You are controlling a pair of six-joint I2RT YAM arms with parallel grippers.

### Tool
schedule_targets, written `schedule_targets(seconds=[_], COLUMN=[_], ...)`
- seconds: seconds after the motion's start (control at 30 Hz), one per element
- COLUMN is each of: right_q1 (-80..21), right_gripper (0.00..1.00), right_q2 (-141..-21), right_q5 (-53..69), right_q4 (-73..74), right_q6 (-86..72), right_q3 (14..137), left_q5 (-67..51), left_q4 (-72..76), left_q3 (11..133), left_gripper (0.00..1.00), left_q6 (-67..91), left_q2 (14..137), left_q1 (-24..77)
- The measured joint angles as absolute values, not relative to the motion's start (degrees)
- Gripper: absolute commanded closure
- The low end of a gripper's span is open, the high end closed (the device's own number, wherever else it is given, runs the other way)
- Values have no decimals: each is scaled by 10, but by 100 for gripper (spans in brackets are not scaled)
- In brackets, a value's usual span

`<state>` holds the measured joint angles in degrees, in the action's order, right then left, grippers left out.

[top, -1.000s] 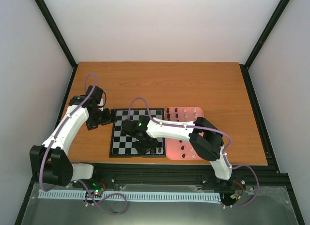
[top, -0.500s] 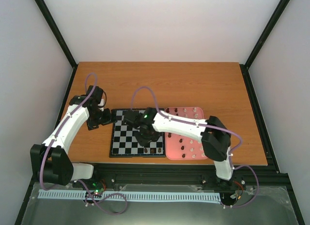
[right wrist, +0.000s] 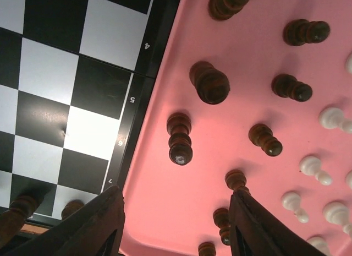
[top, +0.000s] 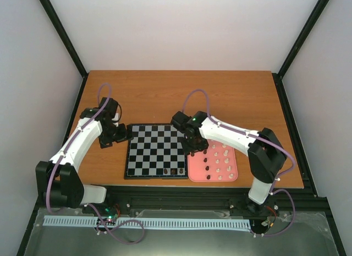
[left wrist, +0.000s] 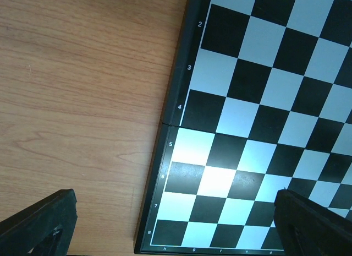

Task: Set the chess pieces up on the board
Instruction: Pick up the chess piece from the storage box.

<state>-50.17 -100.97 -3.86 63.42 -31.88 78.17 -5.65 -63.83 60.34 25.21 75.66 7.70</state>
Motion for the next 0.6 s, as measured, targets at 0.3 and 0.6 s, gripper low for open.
schedule_targets(seconds=[0.3,0.6], right_q1=[-488,-478], right_gripper=[51,55], right_q2=[-1023,-1050], right_q5=[-18,-6], right_q4=[600,576], right_q6=[-293,-280], right_q3=[758,750], left_q5=[-56,-55], left_q4=[-639,-638], left_q3=[604,611], left_gripper=[0,0], left_q6=[250,248], left_q2=[772,782], left_q1=[77,77])
